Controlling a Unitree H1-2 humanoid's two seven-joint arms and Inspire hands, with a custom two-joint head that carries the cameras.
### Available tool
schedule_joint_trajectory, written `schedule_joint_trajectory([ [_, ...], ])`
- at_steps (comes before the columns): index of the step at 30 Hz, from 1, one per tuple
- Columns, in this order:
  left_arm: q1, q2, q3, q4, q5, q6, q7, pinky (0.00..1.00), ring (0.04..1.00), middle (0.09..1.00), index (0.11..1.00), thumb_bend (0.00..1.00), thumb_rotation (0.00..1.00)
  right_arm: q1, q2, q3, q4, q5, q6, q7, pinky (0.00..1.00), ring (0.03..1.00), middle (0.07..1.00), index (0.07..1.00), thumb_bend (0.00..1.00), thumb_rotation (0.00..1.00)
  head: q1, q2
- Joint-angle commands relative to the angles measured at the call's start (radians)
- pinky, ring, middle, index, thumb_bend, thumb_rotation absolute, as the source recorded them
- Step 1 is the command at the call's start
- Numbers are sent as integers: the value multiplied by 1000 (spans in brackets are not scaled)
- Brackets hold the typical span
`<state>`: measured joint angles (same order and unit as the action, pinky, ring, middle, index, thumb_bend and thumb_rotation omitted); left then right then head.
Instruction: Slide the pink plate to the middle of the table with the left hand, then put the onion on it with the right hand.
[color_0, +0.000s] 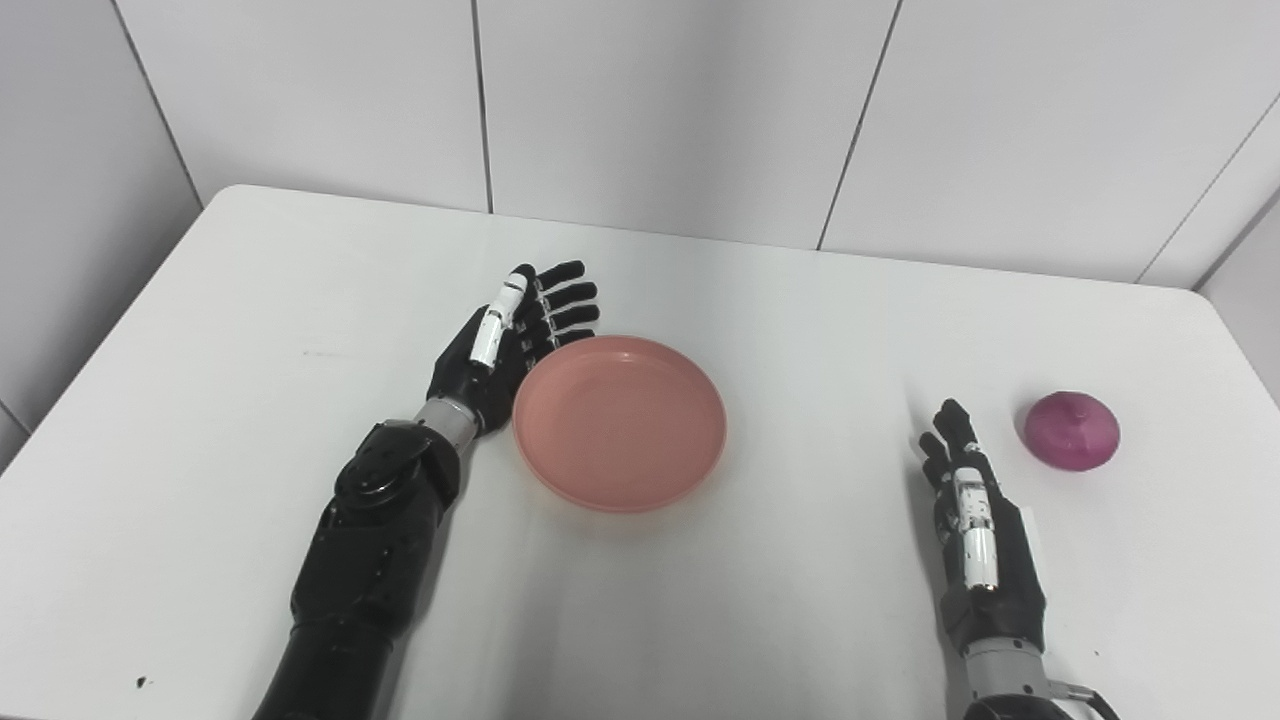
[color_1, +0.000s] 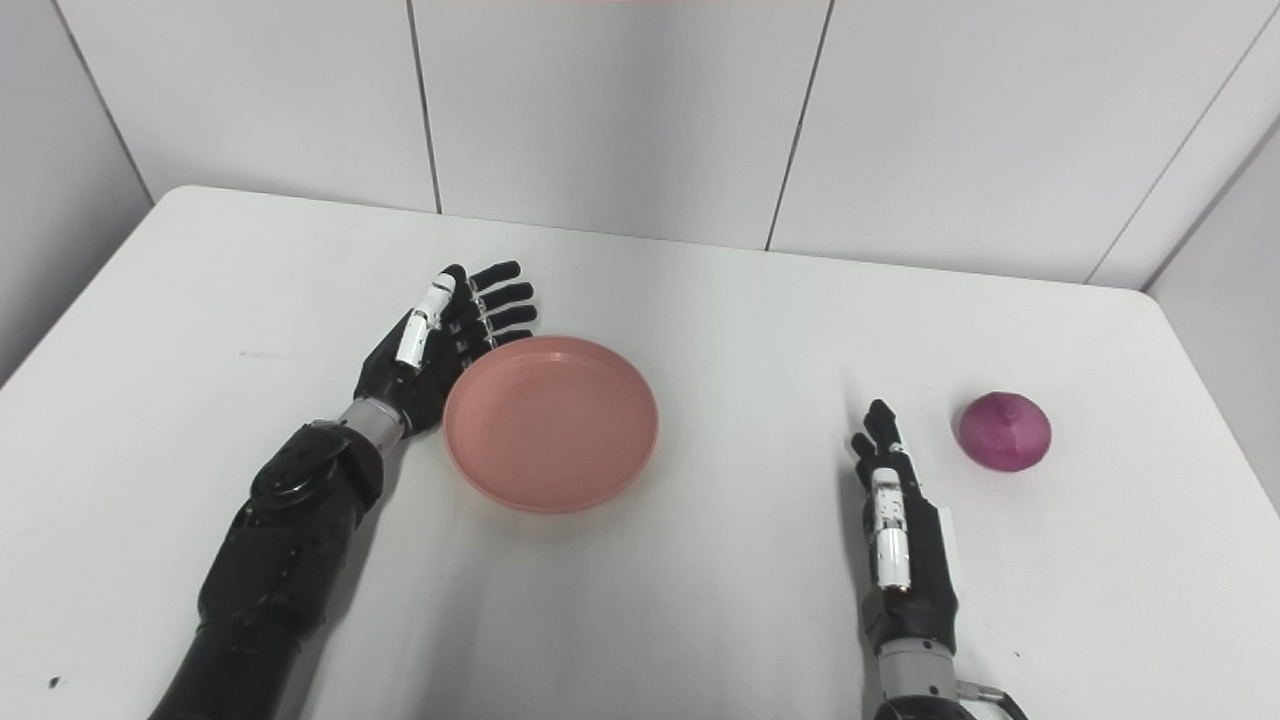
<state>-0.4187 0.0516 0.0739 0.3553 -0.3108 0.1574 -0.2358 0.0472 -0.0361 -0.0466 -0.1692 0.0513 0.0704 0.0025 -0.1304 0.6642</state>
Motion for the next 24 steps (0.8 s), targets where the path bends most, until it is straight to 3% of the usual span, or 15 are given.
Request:
schedule_joint_trajectory([
  [1,-16,-15,-10,-25,6,2,2,742,772,781,758,380,1000,-22,10,14,-8,-1,-19,7,980,960,968,957,209,1000,2,1],
  [24,9,-78,-61,-123,38,73,33,742,778,789,766,382,1000,-20,9,16,-13,2,-12,5,987,964,974,964,230,1000,-9,4],
])
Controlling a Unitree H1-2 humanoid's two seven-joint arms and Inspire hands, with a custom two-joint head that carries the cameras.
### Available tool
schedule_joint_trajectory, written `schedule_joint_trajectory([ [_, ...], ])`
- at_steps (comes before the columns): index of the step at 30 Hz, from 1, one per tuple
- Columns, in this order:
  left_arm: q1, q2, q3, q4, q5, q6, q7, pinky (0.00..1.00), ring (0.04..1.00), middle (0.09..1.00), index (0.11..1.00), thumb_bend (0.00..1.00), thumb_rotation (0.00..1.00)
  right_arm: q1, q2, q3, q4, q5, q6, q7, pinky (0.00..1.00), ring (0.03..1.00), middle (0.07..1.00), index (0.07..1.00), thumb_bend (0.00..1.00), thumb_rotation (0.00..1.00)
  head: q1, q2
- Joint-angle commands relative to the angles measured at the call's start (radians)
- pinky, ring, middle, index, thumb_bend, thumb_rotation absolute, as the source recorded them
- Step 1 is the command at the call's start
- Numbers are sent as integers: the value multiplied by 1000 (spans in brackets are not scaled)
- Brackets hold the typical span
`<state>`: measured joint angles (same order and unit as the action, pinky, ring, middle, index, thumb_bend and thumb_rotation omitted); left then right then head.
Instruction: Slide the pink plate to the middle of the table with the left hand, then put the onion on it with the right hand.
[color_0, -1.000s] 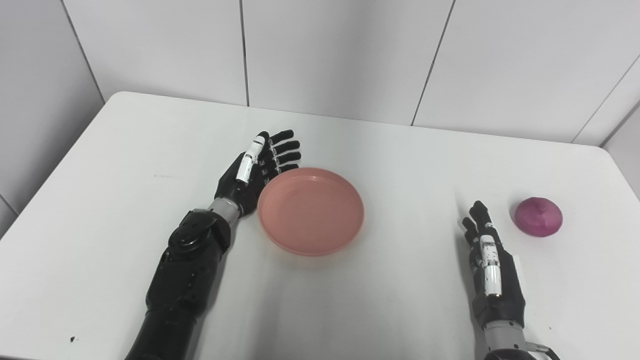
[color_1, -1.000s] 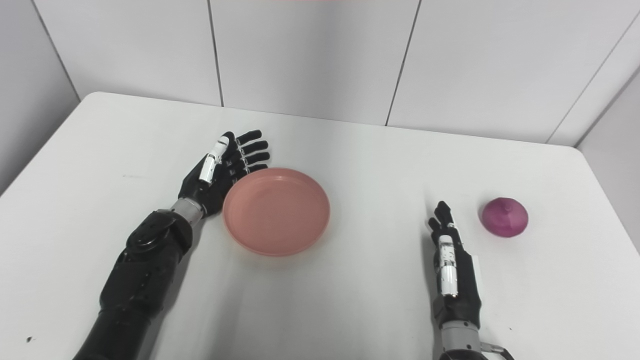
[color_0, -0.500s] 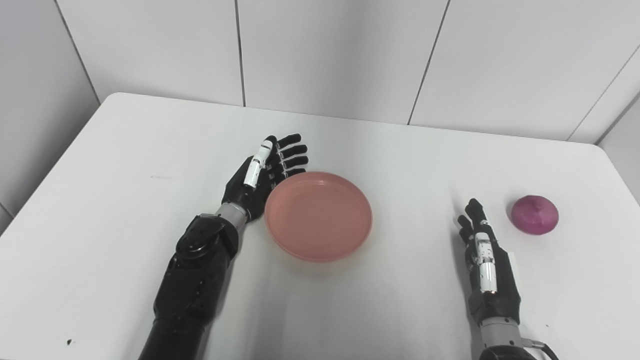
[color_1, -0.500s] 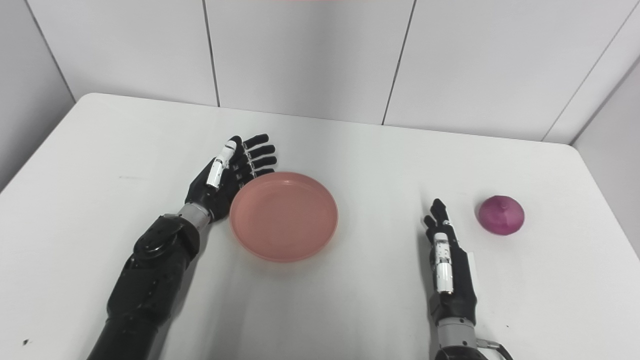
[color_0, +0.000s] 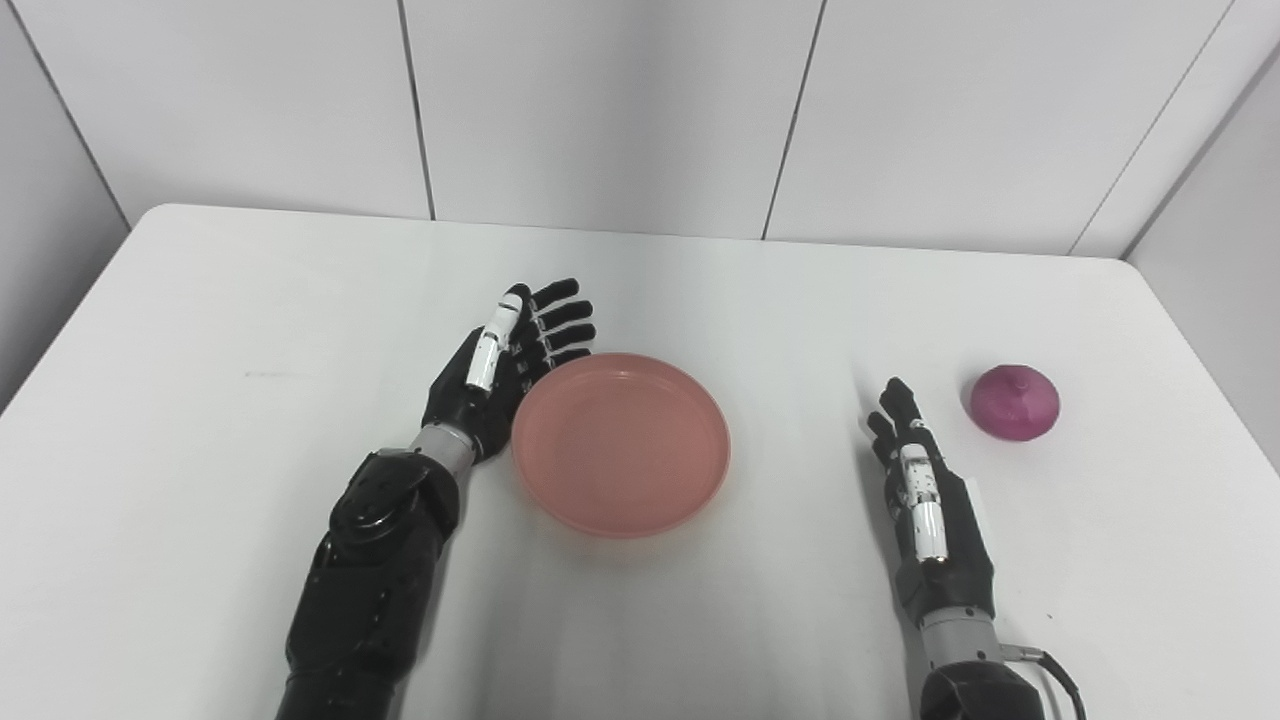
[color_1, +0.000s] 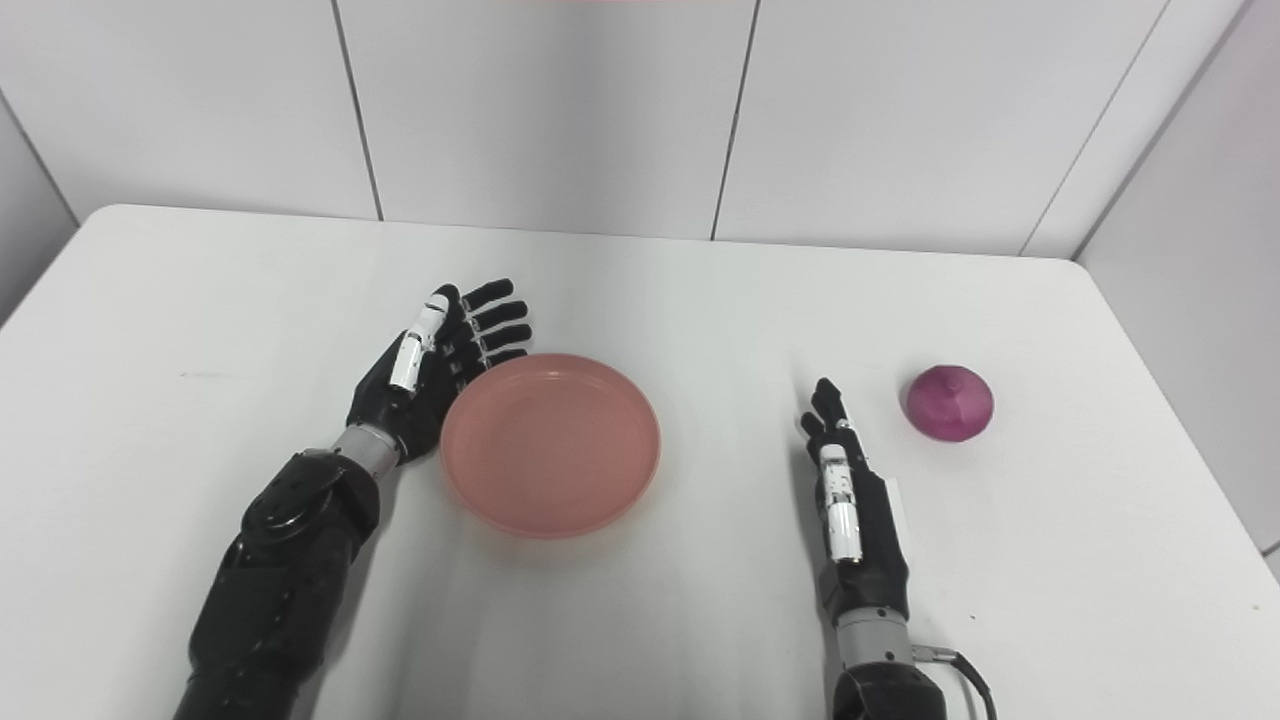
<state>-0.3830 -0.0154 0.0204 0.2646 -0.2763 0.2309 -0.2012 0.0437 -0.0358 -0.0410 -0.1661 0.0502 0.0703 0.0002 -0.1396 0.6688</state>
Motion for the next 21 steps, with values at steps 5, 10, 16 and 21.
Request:
schedule_joint_trajectory([
  [5,-26,-21,-20,-39,9,5,1,738,779,789,765,374,1000,-18,13,10,-18,9,-7,6,985,965,974,965,225,1000,-4,-1],
  [10,-23,-32,-22,-44,10,11,8,747,787,796,769,368,1000,-19,13,13,-19,0,-8,5,987,964,976,970,214,1000,-4,-1],
  [16,-23,-42,-12,-35,14,-1,15,777,806,812,788,382,1000,-20,16,10,-18,5,-2,2,990,966,975,967,221,1000,-2,-3],
  [21,-23,-41,-11,-22,18,-23,5,800,823,829,804,389,1000,-21,16,10,-19,6,0,3,993,968,977,969,220,1000,-6,-4],
])
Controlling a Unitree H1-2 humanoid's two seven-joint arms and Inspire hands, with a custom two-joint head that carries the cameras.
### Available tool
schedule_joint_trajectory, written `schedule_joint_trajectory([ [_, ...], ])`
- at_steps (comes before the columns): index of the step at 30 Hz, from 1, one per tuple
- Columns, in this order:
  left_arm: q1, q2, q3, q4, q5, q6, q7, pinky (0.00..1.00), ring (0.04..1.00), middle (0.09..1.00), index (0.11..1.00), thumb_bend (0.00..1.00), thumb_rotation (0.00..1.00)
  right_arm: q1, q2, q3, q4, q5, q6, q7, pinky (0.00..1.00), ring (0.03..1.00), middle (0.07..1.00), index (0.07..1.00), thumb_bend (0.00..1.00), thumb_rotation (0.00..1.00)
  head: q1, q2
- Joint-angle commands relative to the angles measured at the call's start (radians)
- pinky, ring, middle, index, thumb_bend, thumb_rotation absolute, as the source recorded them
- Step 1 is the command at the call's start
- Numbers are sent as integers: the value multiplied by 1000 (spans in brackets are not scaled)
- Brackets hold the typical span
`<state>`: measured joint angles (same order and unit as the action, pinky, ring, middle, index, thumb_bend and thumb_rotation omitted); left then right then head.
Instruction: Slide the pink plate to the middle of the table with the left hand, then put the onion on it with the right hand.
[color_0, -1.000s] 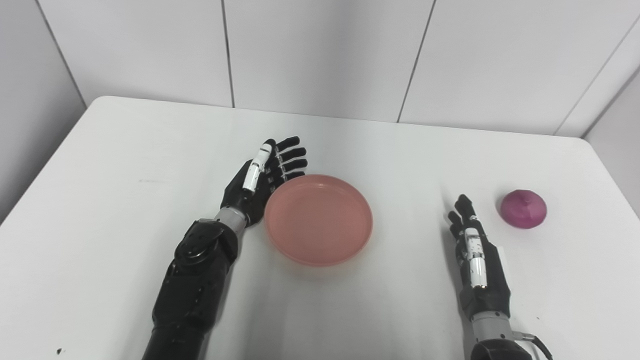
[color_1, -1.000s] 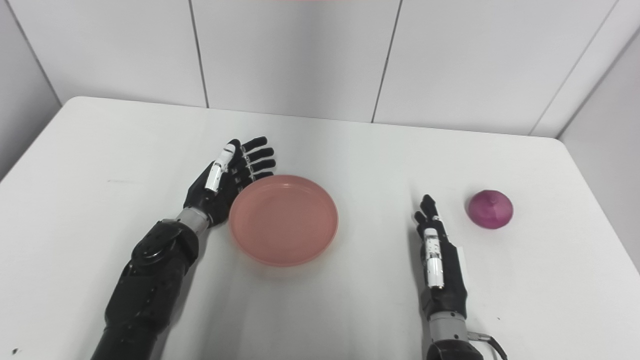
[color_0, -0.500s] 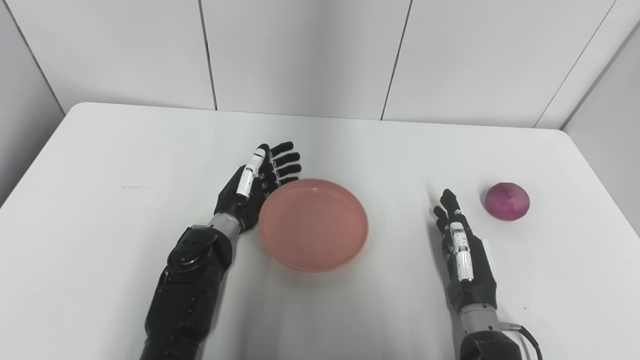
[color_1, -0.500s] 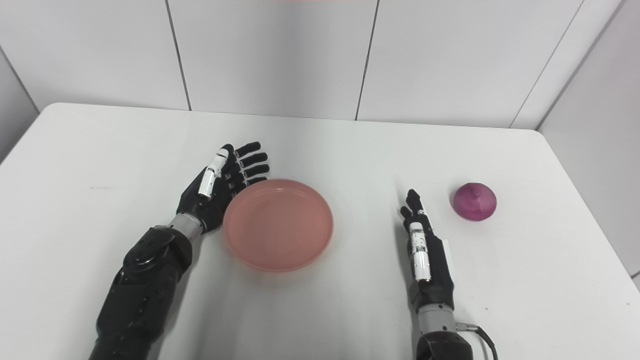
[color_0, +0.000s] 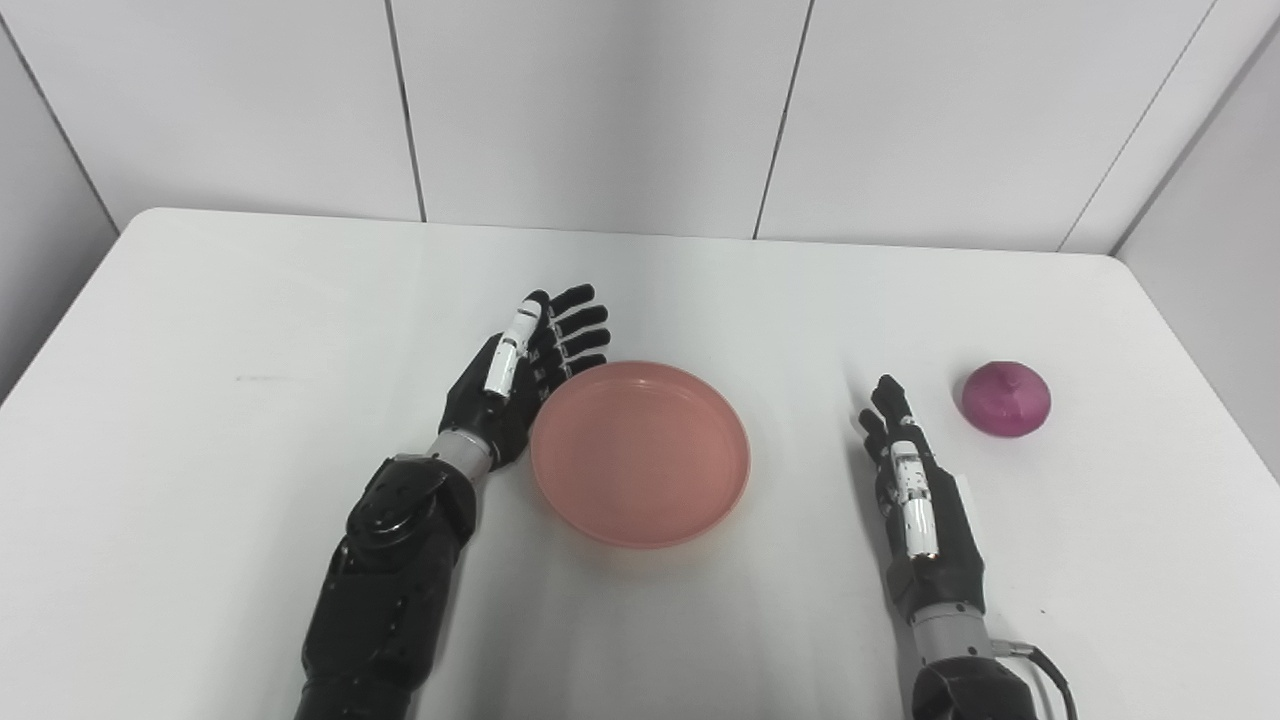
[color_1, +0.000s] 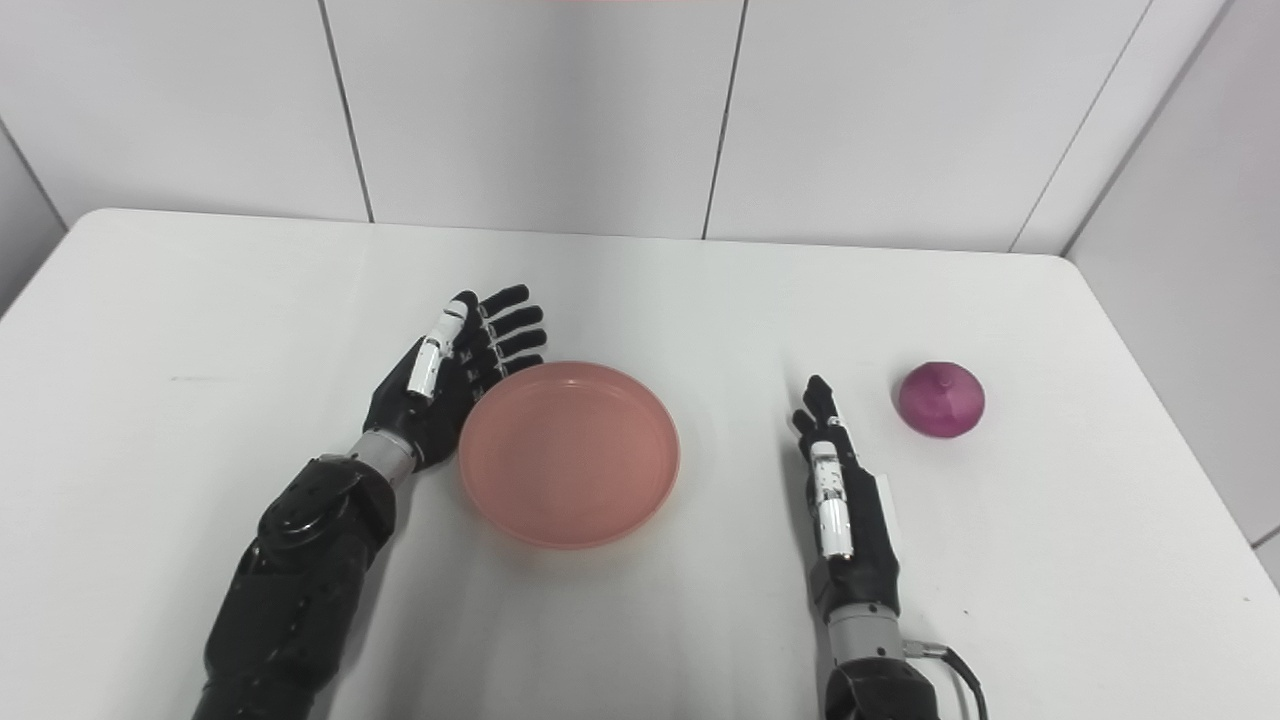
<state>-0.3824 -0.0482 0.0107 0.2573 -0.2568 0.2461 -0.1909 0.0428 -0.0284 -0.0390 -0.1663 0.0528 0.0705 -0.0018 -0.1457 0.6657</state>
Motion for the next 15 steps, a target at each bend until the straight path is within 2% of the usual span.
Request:
schedule_joint_trajectory([
  [1,-24,-8,-1,-11,-1,-43,-7,805,827,832,805,391,1000,-20,8,8,-19,3,-1,5,992,966,976,968,219,1000,1,-1],
  [10,-19,4,-4,9,1,-79,-26,797,819,825,799,393,1000,-26,-9,11,-21,-13,-11,9,979,953,965,957,250,998,-7,-2],
  [13,-17,4,-1,10,1,-80,-23,788,811,817,792,392,1000,-28,-26,21,-30,-58,-20,7,941,935,952,943,355,883,-11,-1],
  [15,-17,4,1,15,3,-86,-23,782,806,811,785,388,1000,-30,-34,21,-39,-59,-14,11,931,932,950,940,383,850,-14,-1],
])
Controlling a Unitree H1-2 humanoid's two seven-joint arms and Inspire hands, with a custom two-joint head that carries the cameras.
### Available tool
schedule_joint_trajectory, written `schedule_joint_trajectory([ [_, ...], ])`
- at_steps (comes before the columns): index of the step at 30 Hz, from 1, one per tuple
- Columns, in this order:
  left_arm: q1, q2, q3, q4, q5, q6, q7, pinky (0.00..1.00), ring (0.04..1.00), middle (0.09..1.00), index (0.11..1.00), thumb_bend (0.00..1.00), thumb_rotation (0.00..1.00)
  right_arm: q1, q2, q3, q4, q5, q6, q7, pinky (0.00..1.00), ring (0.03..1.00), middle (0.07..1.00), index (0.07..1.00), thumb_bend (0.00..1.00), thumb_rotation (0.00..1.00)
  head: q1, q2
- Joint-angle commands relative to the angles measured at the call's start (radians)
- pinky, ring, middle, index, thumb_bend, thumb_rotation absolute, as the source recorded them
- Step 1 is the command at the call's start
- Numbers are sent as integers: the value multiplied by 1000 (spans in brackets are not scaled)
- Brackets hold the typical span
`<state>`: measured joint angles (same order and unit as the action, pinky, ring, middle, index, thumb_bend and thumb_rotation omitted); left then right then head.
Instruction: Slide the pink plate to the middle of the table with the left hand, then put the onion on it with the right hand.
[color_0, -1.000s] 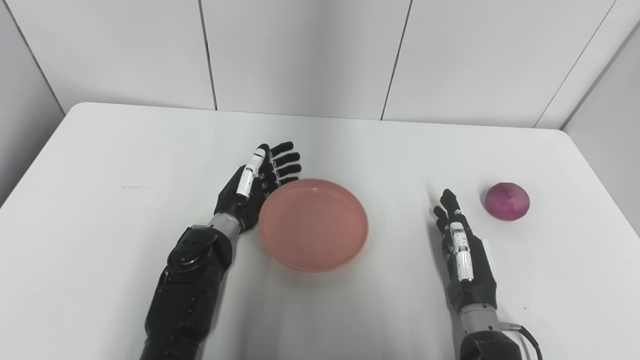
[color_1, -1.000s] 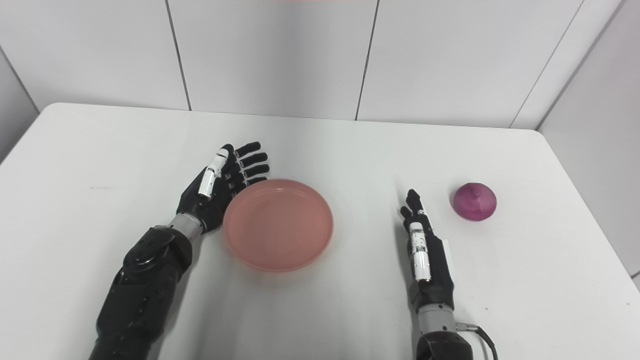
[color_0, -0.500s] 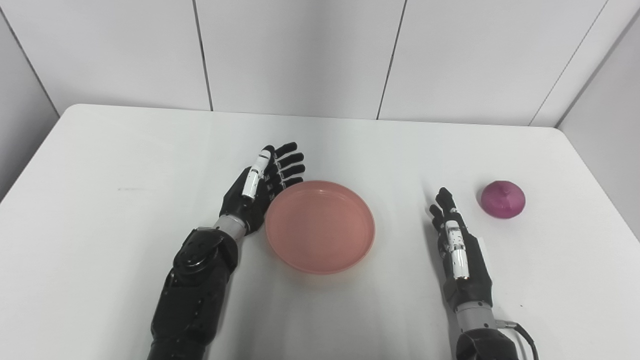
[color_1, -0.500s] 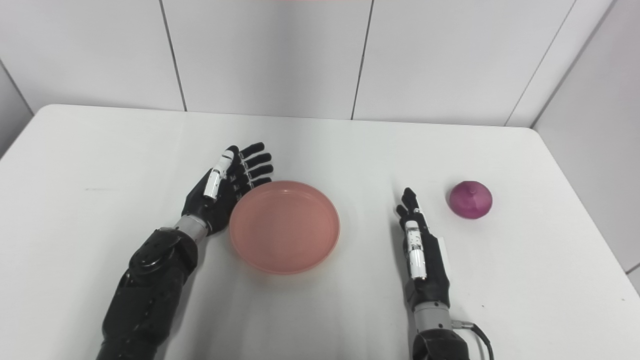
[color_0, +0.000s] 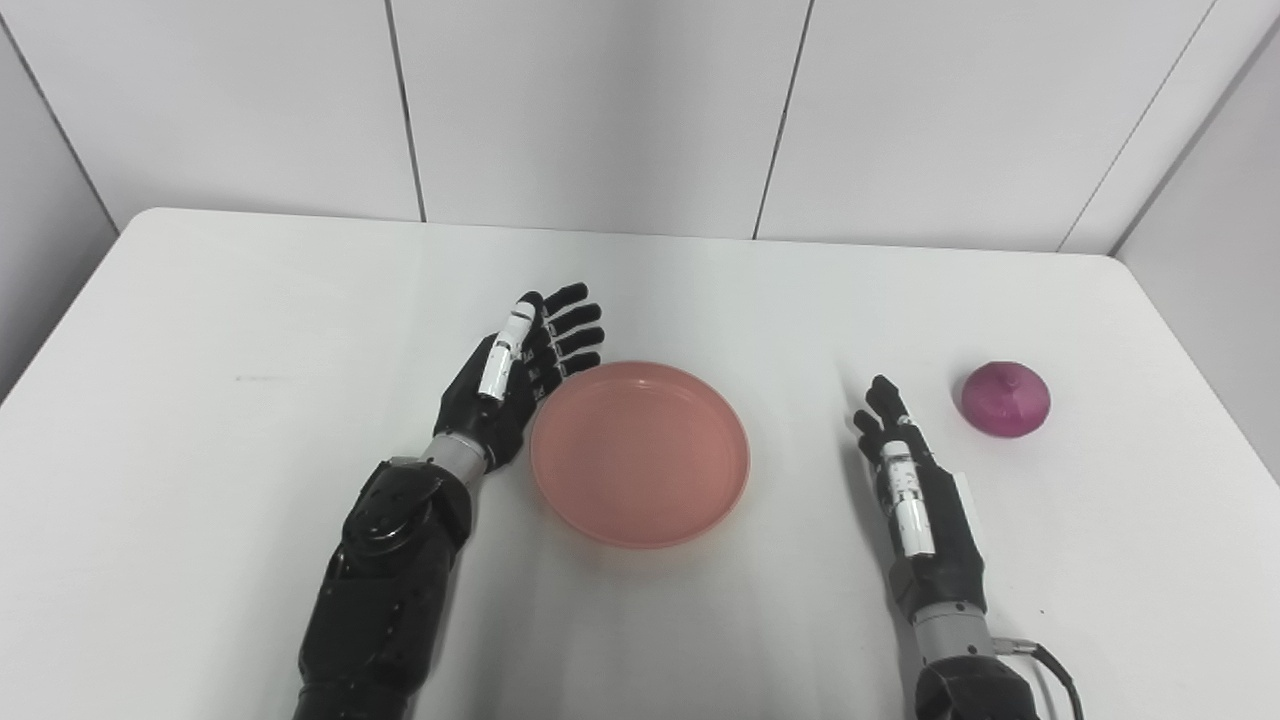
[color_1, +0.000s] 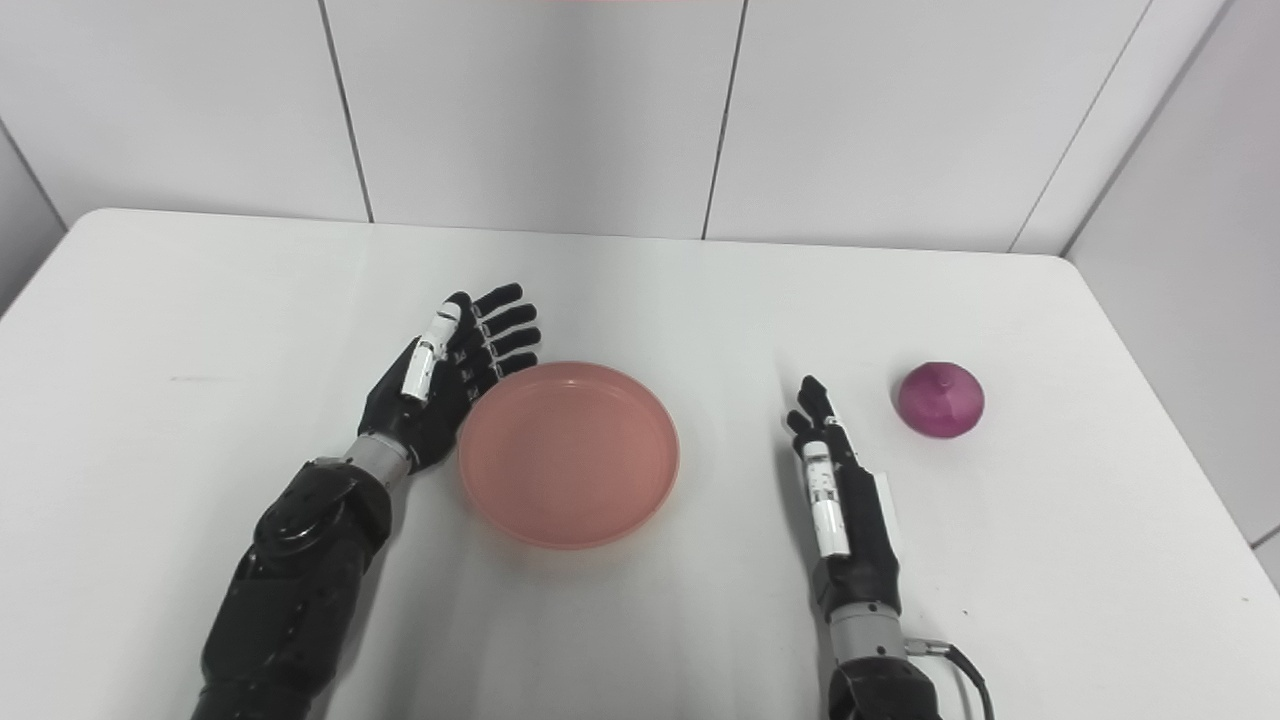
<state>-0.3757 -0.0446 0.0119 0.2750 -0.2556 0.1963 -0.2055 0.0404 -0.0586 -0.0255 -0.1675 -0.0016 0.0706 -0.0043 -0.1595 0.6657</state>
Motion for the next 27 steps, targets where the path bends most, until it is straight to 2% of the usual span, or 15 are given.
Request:
schedule_joint_trajectory([
  [1,-24,2,0,1,2,-40,-9,780,805,810,784,387,1000,-30,-8,8,-43,-5,-10,15,927,930,949,939,382,847,0,-1],
  [5,-25,4,2,14,1,-52,-11,774,801,807,784,386,1000,-42,-29,12,-64,-48,1,7,901,923,941,931,374,867,-2,1],
  [8,-24,7,1,21,7,-63,-12,772,802,809,786,384,1000,-62,-48,12,-97,-113,39,-4,912,931,936,922,404,873,-5,0],
  [11,-22,9,1,25,10,-65,-9,765,799,805,782,385,1000,-83,-57,-3,-119,-129,67,-4,887,920,922,899,430,787,-9,0],
  [17,-21,7,8,39,3,-75,-9,769,797,804,780,383,1000,-123,-90,-26,-166,-132,131,13,889,932,934,899,457,757,-24,1],
  [21,-21,11,9,51,2,-84,-16,771,802,808,786,382,1000,-142,-106,-42,-165,-117,126,15,840,901,923,902,482,717,-35,-1],
  [27,-19,15,11,66,-1,-93,-19,771,805,812,789,380,1000,-164,-146,-50,-173,-161,132,12,846,894,919,897,474,701,-52,-2],
])
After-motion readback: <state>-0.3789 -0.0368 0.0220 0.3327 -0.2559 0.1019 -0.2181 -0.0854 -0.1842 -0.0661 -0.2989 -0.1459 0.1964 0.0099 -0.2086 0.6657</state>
